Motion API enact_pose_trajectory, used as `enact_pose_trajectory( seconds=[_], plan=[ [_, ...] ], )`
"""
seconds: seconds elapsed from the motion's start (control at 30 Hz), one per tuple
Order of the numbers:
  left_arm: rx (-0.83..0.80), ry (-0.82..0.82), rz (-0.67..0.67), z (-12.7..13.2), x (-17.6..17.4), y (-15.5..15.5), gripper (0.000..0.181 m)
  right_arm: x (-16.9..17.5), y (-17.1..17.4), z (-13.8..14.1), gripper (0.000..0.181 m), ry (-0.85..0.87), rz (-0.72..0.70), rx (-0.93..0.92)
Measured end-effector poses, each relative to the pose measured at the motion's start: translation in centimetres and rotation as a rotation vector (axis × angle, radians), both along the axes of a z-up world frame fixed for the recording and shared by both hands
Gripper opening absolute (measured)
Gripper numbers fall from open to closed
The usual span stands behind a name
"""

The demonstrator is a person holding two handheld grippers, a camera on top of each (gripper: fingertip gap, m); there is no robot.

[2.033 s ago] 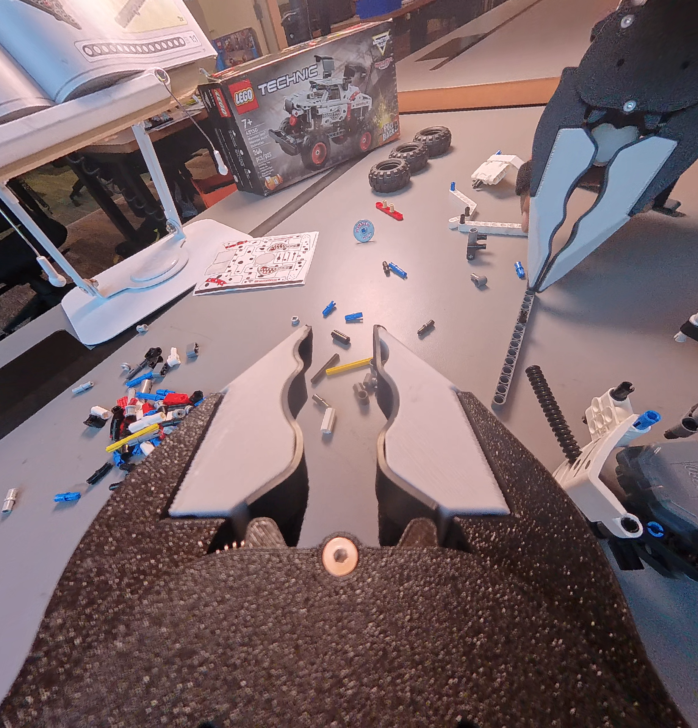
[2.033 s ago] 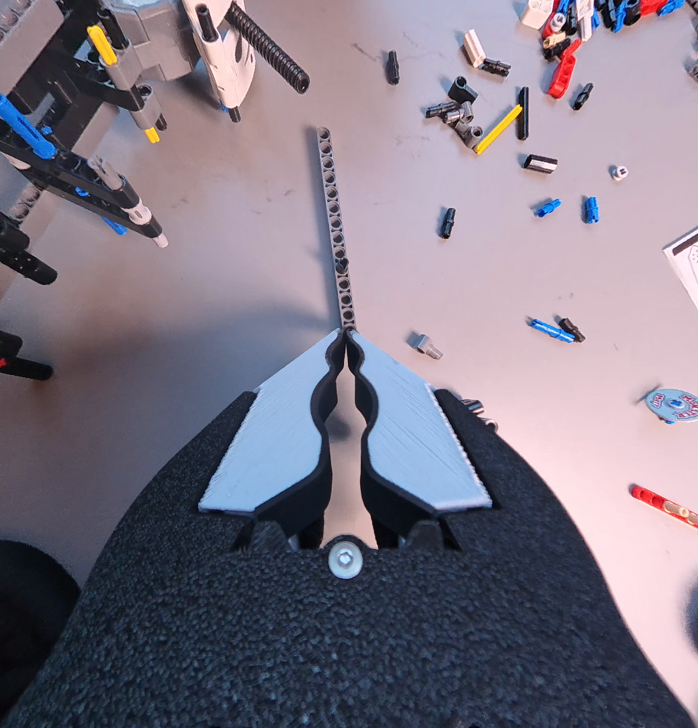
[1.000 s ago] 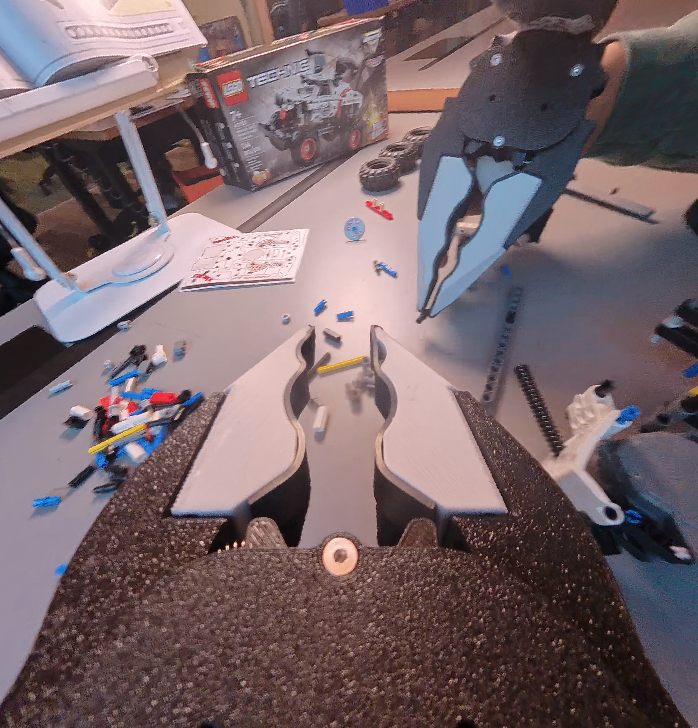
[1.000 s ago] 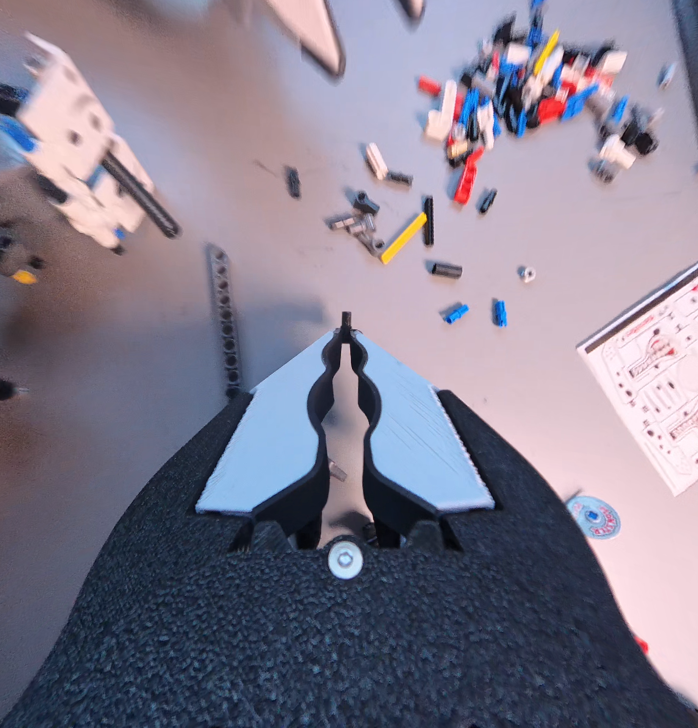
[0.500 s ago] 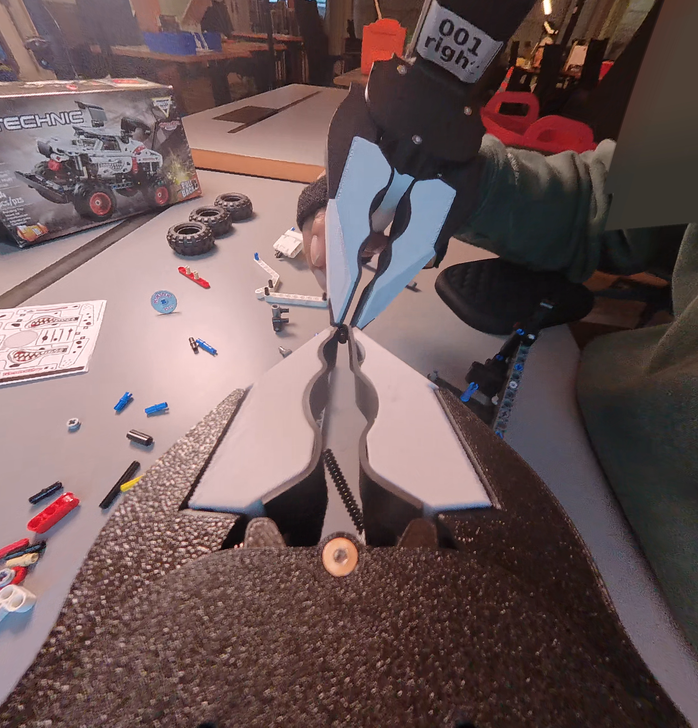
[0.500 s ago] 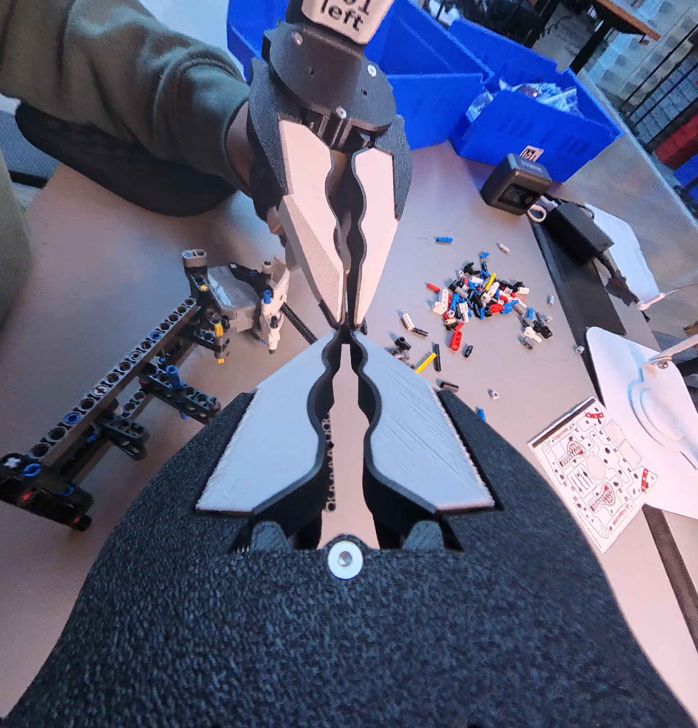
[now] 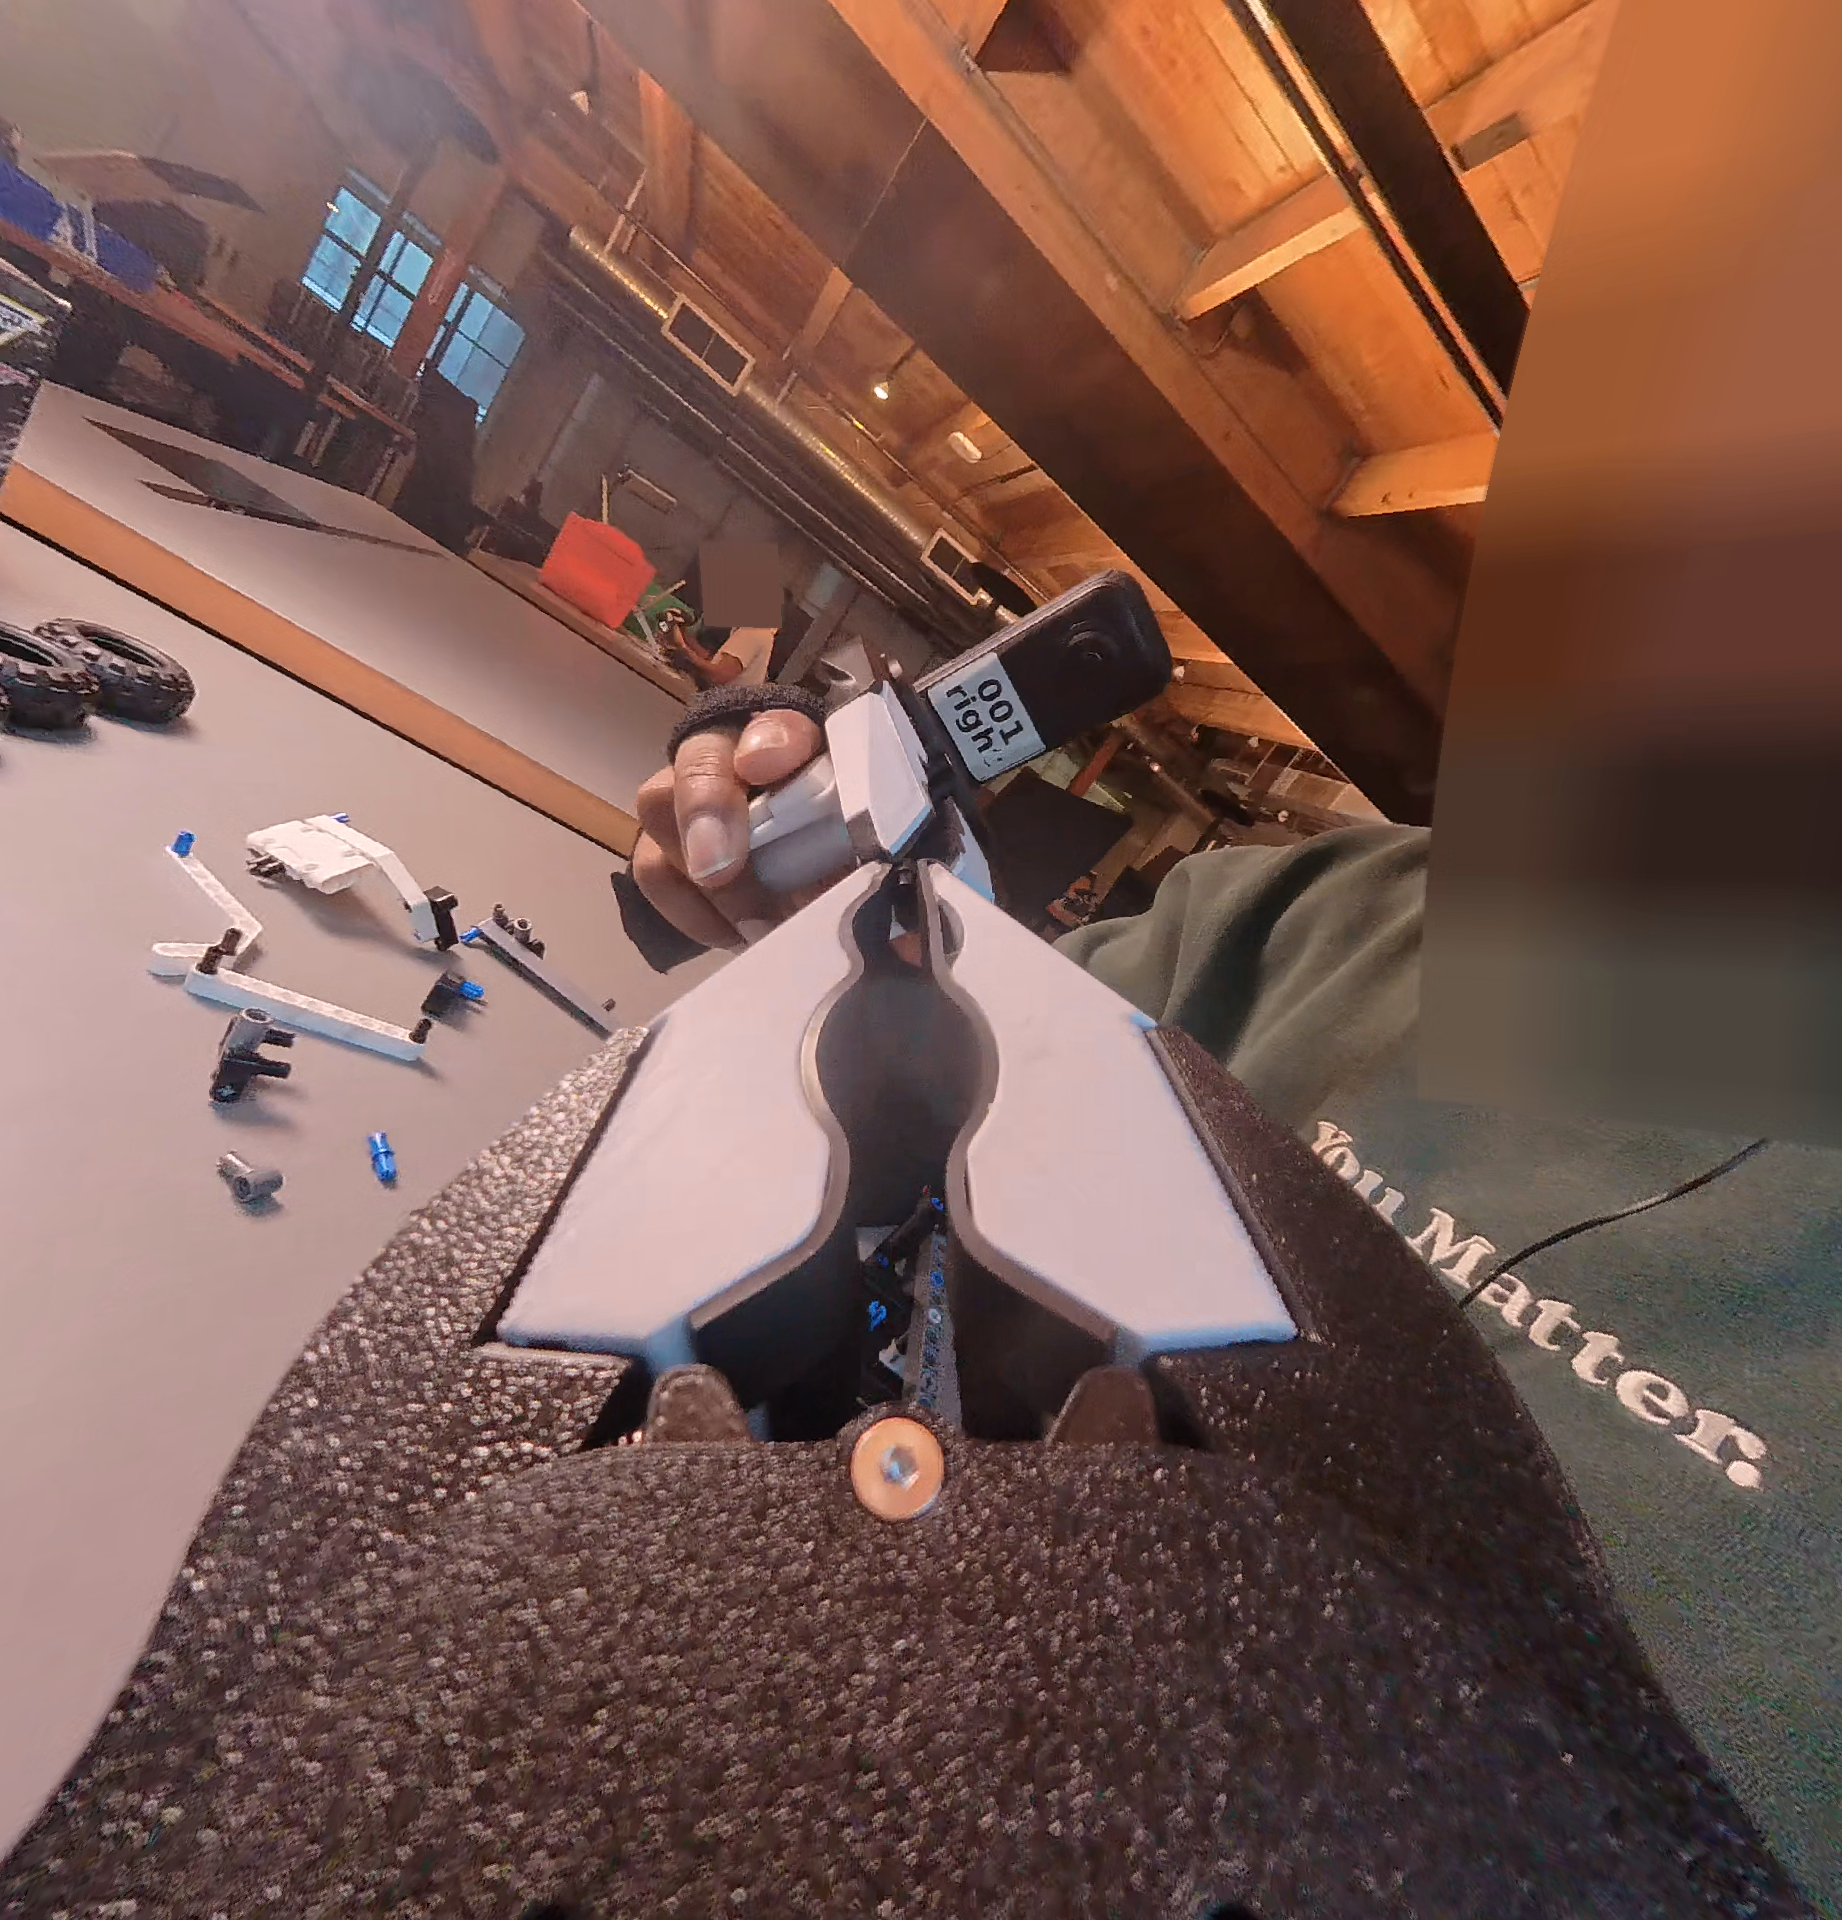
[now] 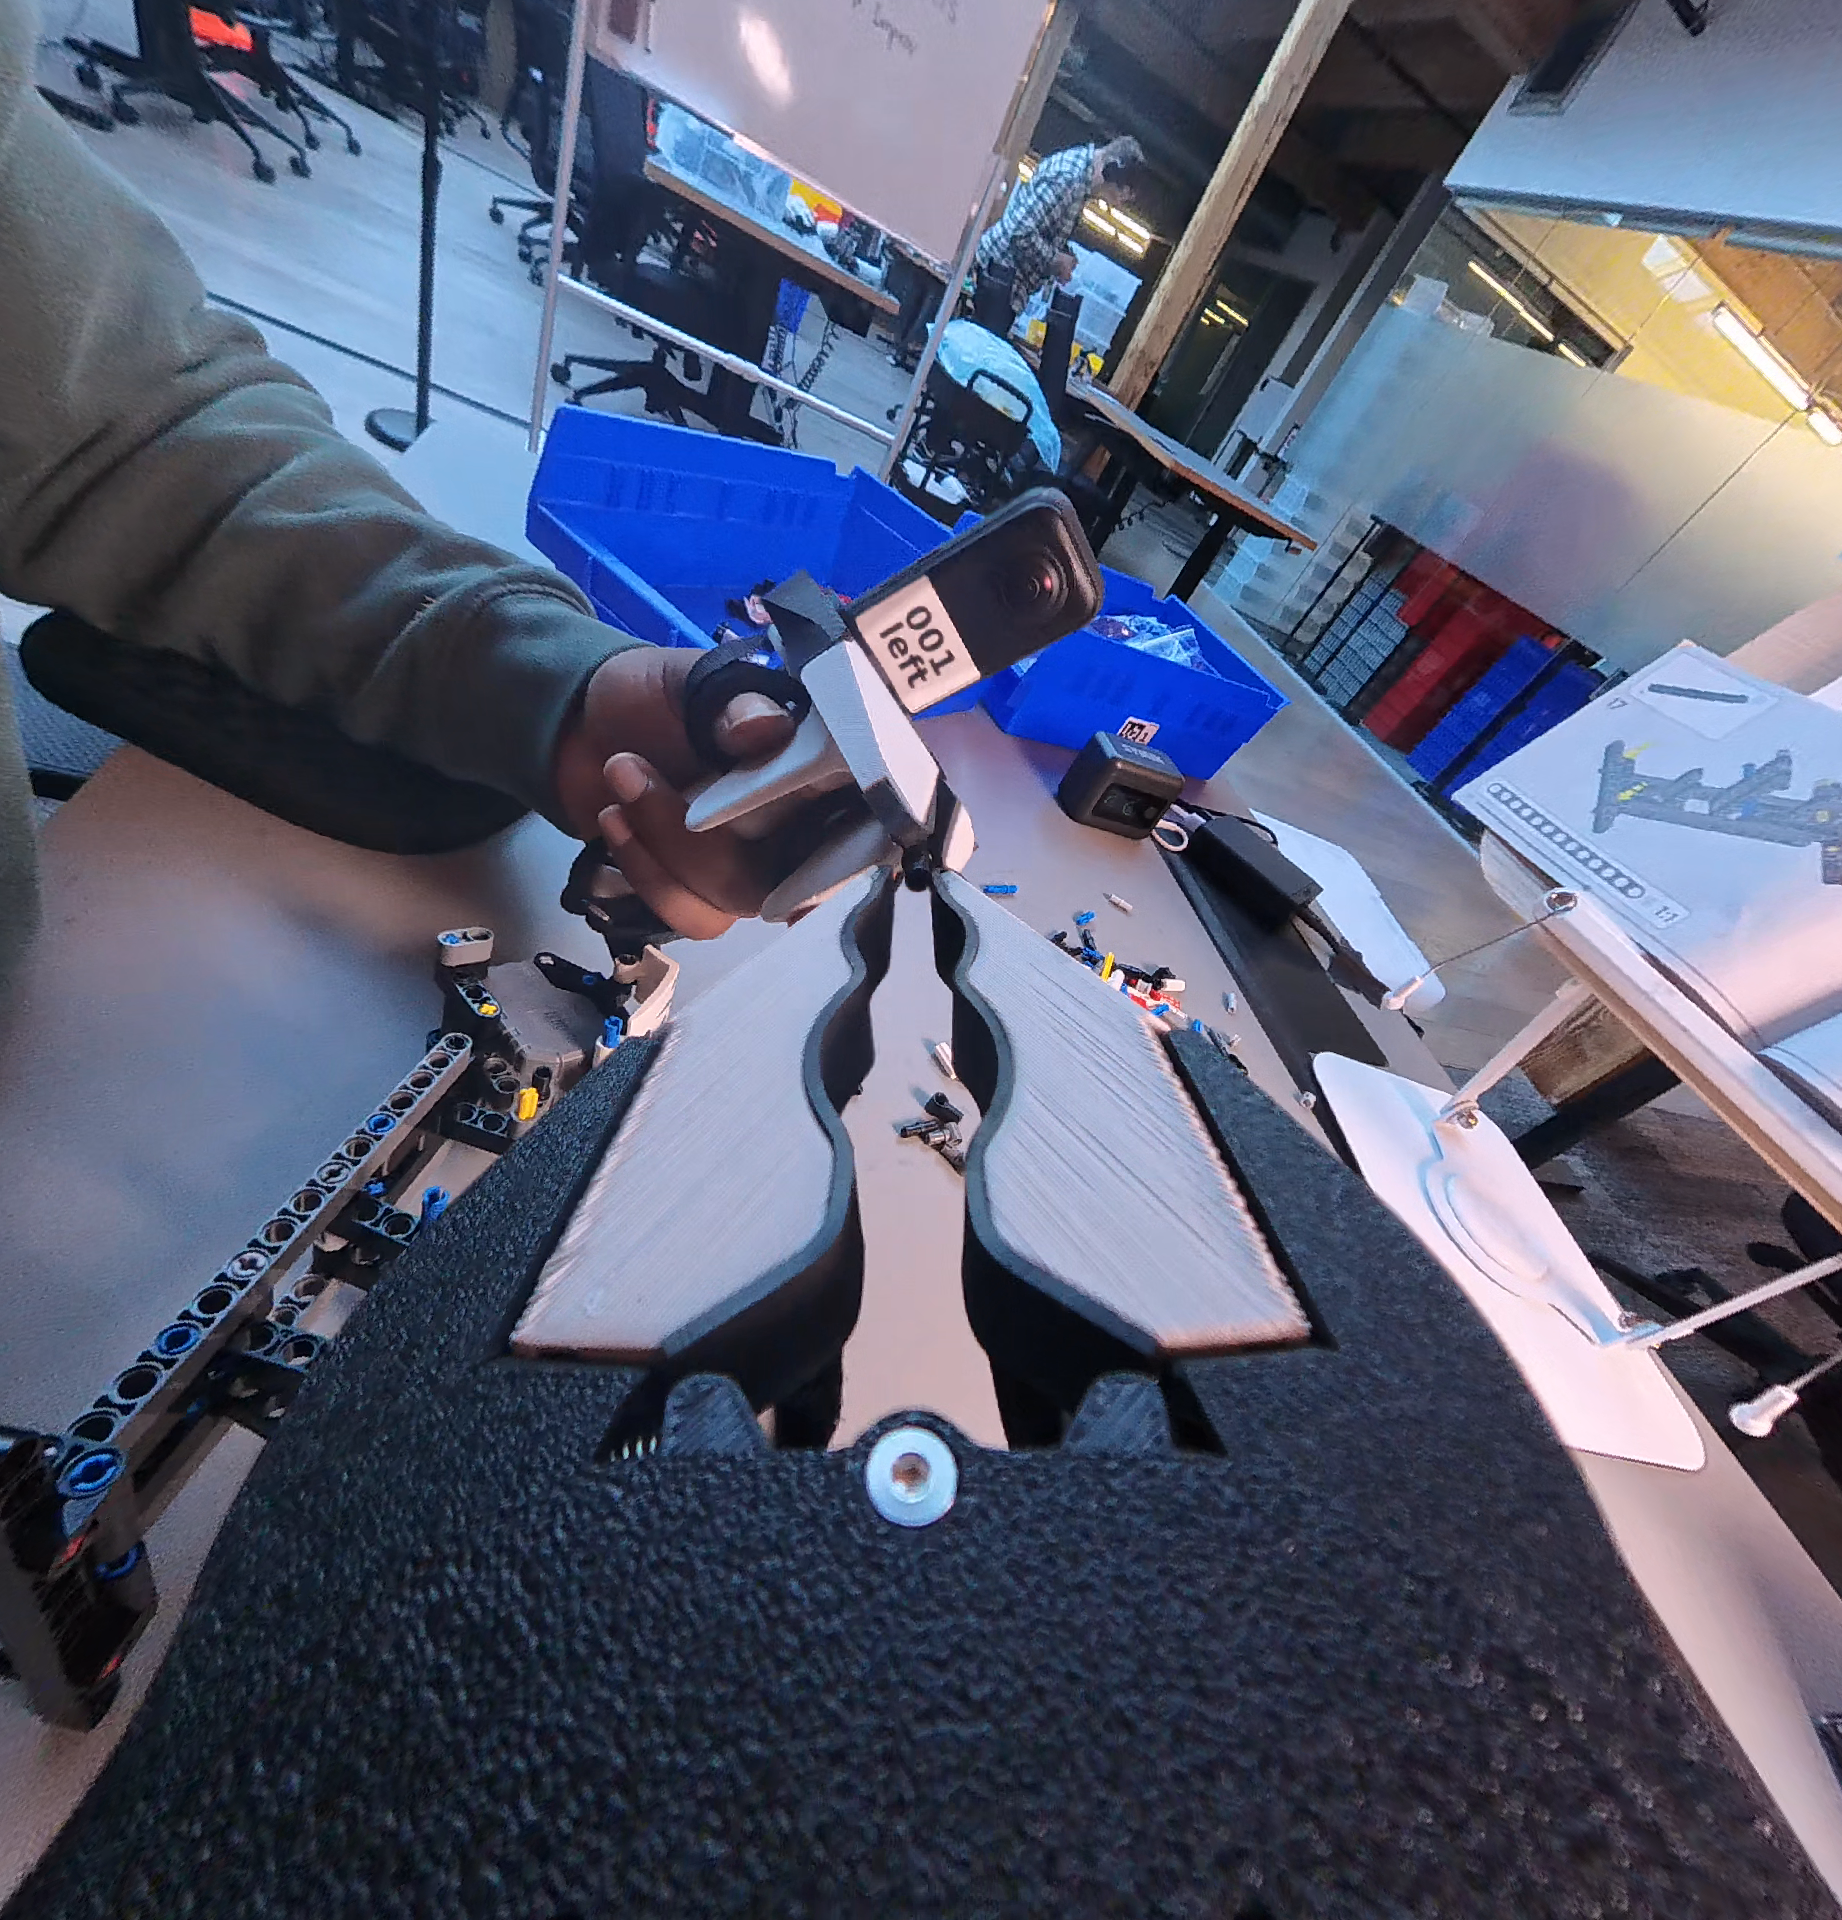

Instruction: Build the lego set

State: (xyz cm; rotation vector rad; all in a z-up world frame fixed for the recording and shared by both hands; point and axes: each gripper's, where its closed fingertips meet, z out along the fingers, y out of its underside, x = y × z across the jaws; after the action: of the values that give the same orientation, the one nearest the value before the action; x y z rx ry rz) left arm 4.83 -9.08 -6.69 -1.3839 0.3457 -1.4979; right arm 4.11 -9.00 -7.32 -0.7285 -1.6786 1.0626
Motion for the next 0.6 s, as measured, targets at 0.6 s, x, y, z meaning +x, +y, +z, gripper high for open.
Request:
enact_pose_trajectory(
  seconds=[0.6],
  plan=[
    [0.091,0.809,0.261,-6.4,-5.0,5.4,0.025,0.4,5.6,-3.1,0.004,-0.391,-0.138,-0.004]
  ],
)
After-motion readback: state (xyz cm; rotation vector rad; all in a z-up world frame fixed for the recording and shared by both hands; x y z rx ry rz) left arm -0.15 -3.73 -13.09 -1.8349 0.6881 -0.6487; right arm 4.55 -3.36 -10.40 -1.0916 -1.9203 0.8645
